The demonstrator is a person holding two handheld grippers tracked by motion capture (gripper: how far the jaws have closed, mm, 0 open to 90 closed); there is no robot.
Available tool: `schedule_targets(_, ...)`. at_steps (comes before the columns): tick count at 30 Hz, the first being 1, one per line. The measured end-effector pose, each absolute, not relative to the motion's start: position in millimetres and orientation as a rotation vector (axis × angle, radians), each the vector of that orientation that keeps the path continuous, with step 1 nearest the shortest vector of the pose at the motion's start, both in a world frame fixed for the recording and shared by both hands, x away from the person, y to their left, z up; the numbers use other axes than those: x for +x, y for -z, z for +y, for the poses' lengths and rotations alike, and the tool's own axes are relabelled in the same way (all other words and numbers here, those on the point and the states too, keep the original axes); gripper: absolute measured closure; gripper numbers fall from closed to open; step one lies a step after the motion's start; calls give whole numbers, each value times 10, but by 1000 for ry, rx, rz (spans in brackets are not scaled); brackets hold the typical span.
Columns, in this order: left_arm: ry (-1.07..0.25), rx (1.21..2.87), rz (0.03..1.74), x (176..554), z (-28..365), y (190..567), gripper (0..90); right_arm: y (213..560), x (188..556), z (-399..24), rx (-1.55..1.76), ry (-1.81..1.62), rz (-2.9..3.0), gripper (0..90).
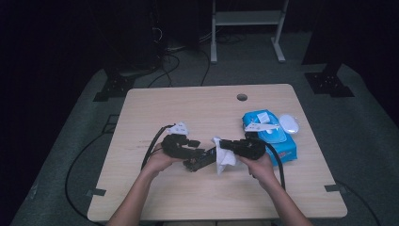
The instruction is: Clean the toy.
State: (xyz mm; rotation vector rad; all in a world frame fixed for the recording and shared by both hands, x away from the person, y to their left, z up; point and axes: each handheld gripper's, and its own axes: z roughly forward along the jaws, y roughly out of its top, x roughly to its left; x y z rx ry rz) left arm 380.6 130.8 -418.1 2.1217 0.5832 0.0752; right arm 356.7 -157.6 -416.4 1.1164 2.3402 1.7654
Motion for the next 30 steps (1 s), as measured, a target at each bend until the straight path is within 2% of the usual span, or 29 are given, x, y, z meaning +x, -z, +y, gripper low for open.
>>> schedule_targets(13, 4, 2086, 637, 3807, 1407, 4335, 489, 4365, 3637, -1354, 1126, -1575, 2459, 868)
schedule_targets(30, -106, 2178, 498, 3491, 1117, 4342, 433, 4378, 3381, -1544, 1121, -1476, 2522, 867)
